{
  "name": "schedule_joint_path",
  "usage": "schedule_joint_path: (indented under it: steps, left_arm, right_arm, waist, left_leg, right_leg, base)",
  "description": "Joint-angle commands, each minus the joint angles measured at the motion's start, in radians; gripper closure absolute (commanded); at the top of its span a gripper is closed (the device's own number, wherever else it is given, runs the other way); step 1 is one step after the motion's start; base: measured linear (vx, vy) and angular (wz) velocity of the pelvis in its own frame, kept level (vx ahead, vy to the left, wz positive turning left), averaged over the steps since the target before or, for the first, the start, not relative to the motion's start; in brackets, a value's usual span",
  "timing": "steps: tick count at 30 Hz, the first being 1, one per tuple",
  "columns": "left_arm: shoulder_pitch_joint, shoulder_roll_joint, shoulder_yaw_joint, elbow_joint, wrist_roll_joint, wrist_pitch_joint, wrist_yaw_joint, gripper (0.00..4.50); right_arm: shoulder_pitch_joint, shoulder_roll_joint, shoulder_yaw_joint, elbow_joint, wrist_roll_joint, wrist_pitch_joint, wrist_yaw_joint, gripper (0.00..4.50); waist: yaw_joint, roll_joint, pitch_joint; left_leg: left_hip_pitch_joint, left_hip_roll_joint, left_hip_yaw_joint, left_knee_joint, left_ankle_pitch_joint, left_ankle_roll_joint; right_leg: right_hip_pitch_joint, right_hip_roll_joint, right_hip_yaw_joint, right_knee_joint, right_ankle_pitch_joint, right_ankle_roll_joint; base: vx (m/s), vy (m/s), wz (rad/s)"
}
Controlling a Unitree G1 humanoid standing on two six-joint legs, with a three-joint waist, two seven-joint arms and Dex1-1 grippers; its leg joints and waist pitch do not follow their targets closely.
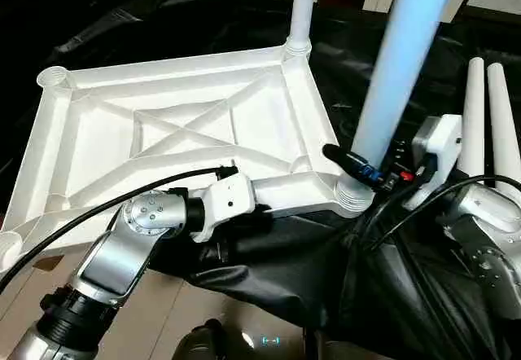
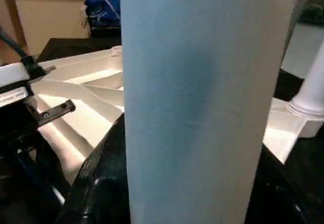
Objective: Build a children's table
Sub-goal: Insert table leg to table base
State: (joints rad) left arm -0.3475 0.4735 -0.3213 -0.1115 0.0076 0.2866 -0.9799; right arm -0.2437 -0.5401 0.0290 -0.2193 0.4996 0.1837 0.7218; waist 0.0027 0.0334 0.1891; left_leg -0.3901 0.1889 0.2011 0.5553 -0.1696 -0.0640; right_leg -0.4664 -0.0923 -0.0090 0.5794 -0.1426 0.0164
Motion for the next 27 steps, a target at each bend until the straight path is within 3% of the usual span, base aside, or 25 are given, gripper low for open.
schedule_joint_path:
  steps: [1, 9, 14, 27]
  left_arm:
    - [0.045, -0.015, -0.037, 0.037, -0.009, 0.001, 0.007, 4.50]
    - [0.044, -0.015, -0.038, 0.042, -0.005, -0.005, 0.009, 4.50]
    - [0.043, -0.017, -0.034, 0.046, -0.004, -0.005, 0.011, 4.50]
    - [0.031, -0.016, -0.030, 0.062, -0.008, -0.008, 0.001, 4.50]
  right_arm:
    - [0.000, 0.004, 0.029, 0.022, -0.022, -0.009, 0.029, 2.71]
    - [0.005, -0.008, 0.070, 0.033, -0.082, -0.060, 0.088, 2.71]
    - [0.018, -0.008, 0.051, 0.044, -0.091, -0.081, 0.095, 2.71]
    - [0.075, -0.002, 0.019, 0.048, -0.100, -0.128, 0.103, 2.71]
  waist:
    - [0.003, -0.029, -0.073]
    - [0.003, -0.033, -0.076]
    - [0.002, -0.033, -0.073]
    - [0.004, -0.027, -0.071]
  left_leg:
    - [0.011, 0.020, -0.003, -0.041, -0.072, 0.183]
    - [0.013, 0.021, -0.003, -0.039, -0.064, 0.189]
    - [0.016, 0.022, -0.003, -0.042, -0.098, 0.178]
    - [0.018, 0.023, -0.005, -0.045, -0.121, 0.168]
  right_leg:
    - [0.074, -0.020, 0.019, -0.043, -0.085, -0.267]
    - [0.075, -0.020, 0.019, -0.040, -0.078, -0.269]
    - [0.075, -0.022, 0.019, -0.047, -0.138, -0.263]
    - [0.074, -0.022, 0.018, -0.051, -0.157, -0.265]
  base:
    - [0.000, 0.000, 0.00]
    - [0.000, 0.000, 0.00]
    - [0.000, 0.000, 0.00]
    - [0.000, 0.000, 0.00]
